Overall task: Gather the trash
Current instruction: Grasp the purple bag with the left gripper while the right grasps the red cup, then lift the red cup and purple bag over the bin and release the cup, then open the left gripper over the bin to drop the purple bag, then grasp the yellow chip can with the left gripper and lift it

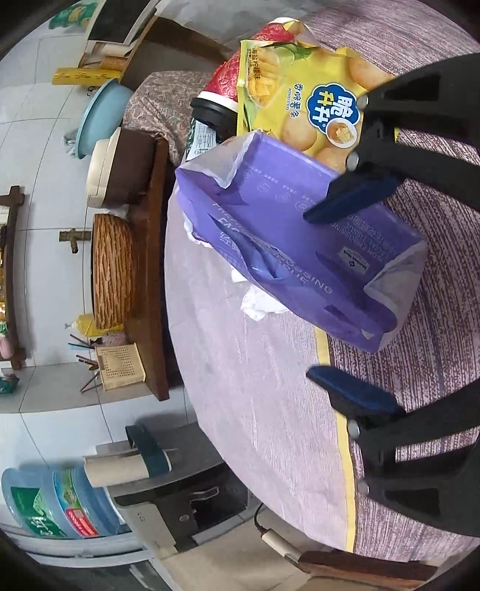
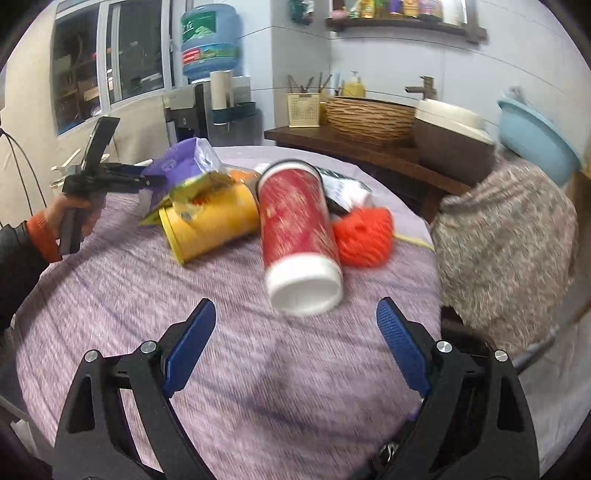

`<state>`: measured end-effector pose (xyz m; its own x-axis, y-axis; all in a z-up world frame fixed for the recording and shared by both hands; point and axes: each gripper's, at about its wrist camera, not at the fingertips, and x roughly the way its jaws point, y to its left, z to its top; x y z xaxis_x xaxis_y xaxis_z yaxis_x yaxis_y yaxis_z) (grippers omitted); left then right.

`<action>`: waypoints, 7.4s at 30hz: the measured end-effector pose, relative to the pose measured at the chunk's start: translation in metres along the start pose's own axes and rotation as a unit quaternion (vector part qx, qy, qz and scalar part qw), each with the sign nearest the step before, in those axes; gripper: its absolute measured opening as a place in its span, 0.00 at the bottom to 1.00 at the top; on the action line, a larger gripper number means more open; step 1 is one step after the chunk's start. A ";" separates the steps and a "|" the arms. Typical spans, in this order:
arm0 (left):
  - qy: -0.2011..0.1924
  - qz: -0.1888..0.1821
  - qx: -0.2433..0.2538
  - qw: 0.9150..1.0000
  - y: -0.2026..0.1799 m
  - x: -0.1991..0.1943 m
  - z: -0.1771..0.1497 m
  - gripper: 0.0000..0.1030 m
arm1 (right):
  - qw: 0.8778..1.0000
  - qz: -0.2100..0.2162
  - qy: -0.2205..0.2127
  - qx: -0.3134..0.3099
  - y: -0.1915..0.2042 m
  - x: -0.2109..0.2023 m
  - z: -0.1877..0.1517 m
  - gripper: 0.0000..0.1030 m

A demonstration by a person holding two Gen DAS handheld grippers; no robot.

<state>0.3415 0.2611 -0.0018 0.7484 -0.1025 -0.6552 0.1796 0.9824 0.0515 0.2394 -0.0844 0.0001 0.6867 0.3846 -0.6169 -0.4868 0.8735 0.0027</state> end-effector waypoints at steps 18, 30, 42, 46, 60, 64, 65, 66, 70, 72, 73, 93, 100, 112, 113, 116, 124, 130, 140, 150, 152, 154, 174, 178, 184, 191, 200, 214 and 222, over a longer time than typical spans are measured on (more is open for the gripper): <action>-0.008 -0.073 -0.021 0.997 -0.009 -0.033 -0.029 0.11 | 0.995 -0.039 0.068 -0.061 0.017 0.088 0.069 0.85; -0.033 -0.046 -0.054 0.997 0.002 -0.074 -0.038 0.11 | 0.980 -0.056 0.168 -0.090 0.015 0.147 0.088 0.85; -0.033 -0.046 -0.088 0.995 0.007 -0.079 -0.051 0.11 | 0.978 -0.065 0.170 -0.098 0.017 0.154 0.088 0.75; -0.035 -0.026 -0.078 0.996 -0.002 -0.087 -0.051 0.11 | 0.986 -0.054 0.137 -0.084 0.014 0.132 0.088 0.75; -0.085 -0.058 -0.083 0.991 -0.057 -0.131 -0.035 0.11 | 1.000 -0.002 0.001 -0.006 -0.002 0.022 0.073 0.75; -0.094 -0.066 -0.073 0.991 -0.086 -0.133 -0.030 0.11 | 1.000 0.013 -0.024 0.012 -0.009 -0.006 0.059 0.75; -0.094 -0.071 -0.073 0.990 -0.094 -0.131 -0.028 0.11 | 0.999 0.014 -0.028 0.016 -0.011 -0.011 0.056 0.75; -0.093 -0.077 -0.073 0.990 -0.100 -0.130 -0.027 0.11 | 0.999 0.015 -0.031 0.022 -0.013 -0.016 0.052 0.75; -0.097 -0.107 -0.062 0.988 -0.134 -0.126 -0.020 0.11 | 0.997 0.022 -0.046 0.058 -0.034 -0.043 0.034 0.75; -0.097 -0.115 -0.053 0.987 -0.151 -0.123 -0.018 0.11 | 0.996 0.018 -0.050 0.070 -0.044 -0.053 0.026 0.75; -0.095 -0.125 -0.050 0.986 -0.162 -0.120 -0.016 0.11 | 0.996 0.014 -0.053 0.076 -0.050 -0.058 0.019 0.75; -0.058 -0.212 0.012 0.975 -0.325 -0.069 -0.004 0.11 | 0.975 -0.133 -0.004 0.176 -0.183 -0.060 -0.124 0.75; -0.034 -0.225 0.007 0.974 -0.350 -0.049 -0.004 0.11 | 0.966 -0.136 0.036 0.217 -0.218 -0.001 -0.171 0.75; -0.018 -0.219 0.019 0.975 -0.373 -0.035 0.001 0.11 | 0.957 -0.136 0.094 0.239 -0.236 0.068 -0.210 0.76; -0.017 -0.220 0.019 0.975 -0.374 -0.034 0.001 0.11 | 0.957 -0.136 0.095 0.240 -0.236 0.068 -0.211 0.76; -0.018 -0.222 0.023 0.975 -0.378 -0.035 0.004 0.11 | 0.957 -0.141 0.096 0.233 -0.234 0.066 -0.212 0.77; 0.013 -0.219 0.050 0.974 -0.409 -0.023 0.005 0.11 | 0.953 -0.175 0.084 0.231 -0.236 0.027 -0.214 0.77; 0.062 -0.202 0.080 0.974 -0.440 0.006 -0.006 0.11 | 0.943 -0.238 0.078 0.219 -0.243 -0.024 -0.215 0.77; 0.145 -0.160 0.120 0.969 -0.486 0.055 -0.026 0.11 | 0.912 -0.294 0.056 0.280 -0.273 -0.091 -0.246 0.77; 0.207 -0.104 0.139 0.963 -0.520 0.116 -0.054 0.41 | 0.910 -0.282 0.023 0.304 -0.260 -0.117 -0.252 0.81; 0.200 -0.104 0.133 0.965 -0.520 0.117 -0.056 0.54 | 0.909 -0.279 0.019 0.307 -0.259 -0.120 -0.254 0.81; 0.195 -0.107 0.132 0.966 -0.521 0.113 -0.057 0.59 | 0.909 -0.278 0.020 0.310 -0.259 -0.122 -0.256 0.82; 0.078 -0.162 0.106 0.978 -0.463 -0.008 -0.022 0.85 | 0.920 -0.252 0.028 0.299 -0.230 -0.107 -0.248 0.82; 0.061 -0.149 0.109 0.981 -0.435 -0.025 -0.015 0.85 | 0.929 -0.238 0.031 0.281 -0.217 -0.099 -0.237 0.82; 0.060 -0.135 0.080 0.986 -0.368 -0.041 0.006 0.85 | 0.944 -0.212 0.037 0.250 -0.192 -0.085 -0.219 0.82; 0.074 -0.095 0.064 0.991 -0.298 -0.036 0.026 0.89 | 0.960 -0.181 0.031 0.211 -0.164 -0.073 -0.192 0.82; 0.175 -0.091 0.097 0.975 -0.270 0.025 0.030 0.89 | 0.975 -0.151 0.018 0.160 -0.129 -0.064 -0.154 0.83; 0.233 -0.090 0.146 0.957 -0.274 0.065 0.030 0.66 | 0.984 -0.129 0.020 0.118 -0.101 -0.048 -0.126 0.83; 0.164 -0.118 0.089 0.975 -0.252 0.029 0.032 0.64 | 0.990 -0.089 0.010 0.107 -0.093 -0.037 -0.098 0.83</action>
<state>0.3383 0.0052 -0.0098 0.4328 -0.2386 -0.8694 0.4527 0.8915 -0.0193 0.2057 -0.2090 -0.0544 0.7395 0.2141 -0.6382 -0.2314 0.9711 0.0577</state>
